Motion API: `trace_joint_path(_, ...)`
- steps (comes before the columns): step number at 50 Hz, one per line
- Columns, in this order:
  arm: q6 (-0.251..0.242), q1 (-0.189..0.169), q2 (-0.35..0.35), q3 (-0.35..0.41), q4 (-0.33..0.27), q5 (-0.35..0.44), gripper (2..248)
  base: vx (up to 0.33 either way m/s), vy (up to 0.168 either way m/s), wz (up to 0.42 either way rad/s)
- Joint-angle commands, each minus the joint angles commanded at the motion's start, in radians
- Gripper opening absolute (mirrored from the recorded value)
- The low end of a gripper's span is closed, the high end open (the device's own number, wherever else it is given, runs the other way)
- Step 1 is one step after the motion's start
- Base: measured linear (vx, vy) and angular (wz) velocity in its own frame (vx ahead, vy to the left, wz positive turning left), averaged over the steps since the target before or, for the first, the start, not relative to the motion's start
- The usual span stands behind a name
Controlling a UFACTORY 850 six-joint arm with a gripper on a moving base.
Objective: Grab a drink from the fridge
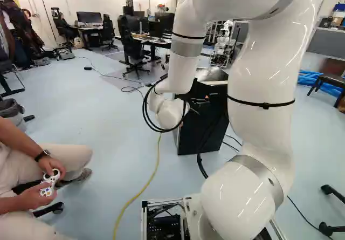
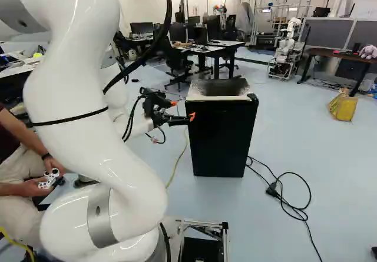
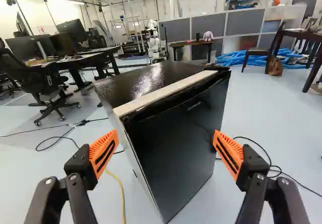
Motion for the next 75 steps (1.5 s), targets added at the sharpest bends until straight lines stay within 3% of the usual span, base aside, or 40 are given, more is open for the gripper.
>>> trace_joint_path(52,0.000,0.057,-0.222,-0.091,0.007,0.096,247,0.000,0.000,0.000)
trace_joint_path(75,0.000,0.074,-0.256,-0.138,0.007,0.107,247,0.000,0.000,0.000)
